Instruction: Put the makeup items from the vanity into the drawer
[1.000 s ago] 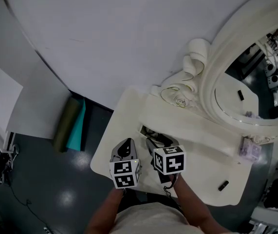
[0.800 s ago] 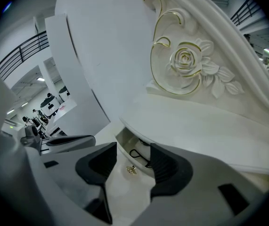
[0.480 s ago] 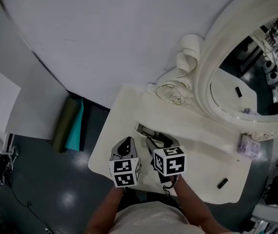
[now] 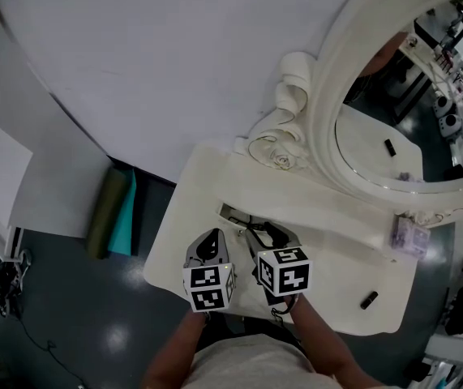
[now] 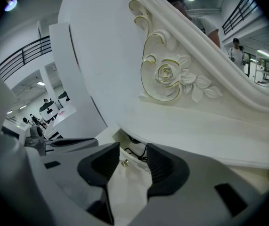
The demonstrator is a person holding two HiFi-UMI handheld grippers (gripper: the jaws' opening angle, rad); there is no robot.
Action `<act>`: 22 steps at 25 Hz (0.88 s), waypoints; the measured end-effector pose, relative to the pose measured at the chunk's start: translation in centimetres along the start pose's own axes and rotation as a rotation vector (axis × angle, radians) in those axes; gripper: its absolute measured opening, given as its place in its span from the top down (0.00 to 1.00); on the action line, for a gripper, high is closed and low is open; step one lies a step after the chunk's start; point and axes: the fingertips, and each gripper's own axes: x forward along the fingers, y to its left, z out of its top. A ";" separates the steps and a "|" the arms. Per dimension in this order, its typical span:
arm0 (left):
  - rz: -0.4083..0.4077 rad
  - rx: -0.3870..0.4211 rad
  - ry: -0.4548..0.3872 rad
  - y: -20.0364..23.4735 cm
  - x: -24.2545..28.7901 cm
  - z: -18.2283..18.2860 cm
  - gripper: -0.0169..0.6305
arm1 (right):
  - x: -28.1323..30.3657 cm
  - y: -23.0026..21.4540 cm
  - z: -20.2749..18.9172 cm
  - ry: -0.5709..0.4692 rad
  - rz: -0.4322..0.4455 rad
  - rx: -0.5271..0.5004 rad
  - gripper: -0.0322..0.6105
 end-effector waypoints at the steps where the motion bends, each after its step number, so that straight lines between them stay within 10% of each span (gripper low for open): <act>1: -0.001 0.001 -0.001 -0.2 -0.1 -0.1 0.96 | -0.2 -0.1 -0.1 -0.005 -0.004 0.001 0.65; 22: -0.033 0.050 -0.036 -5.3 -3.8 -2.1 0.96 | -6.9 -2.8 -3.2 -0.096 -0.091 0.028 0.84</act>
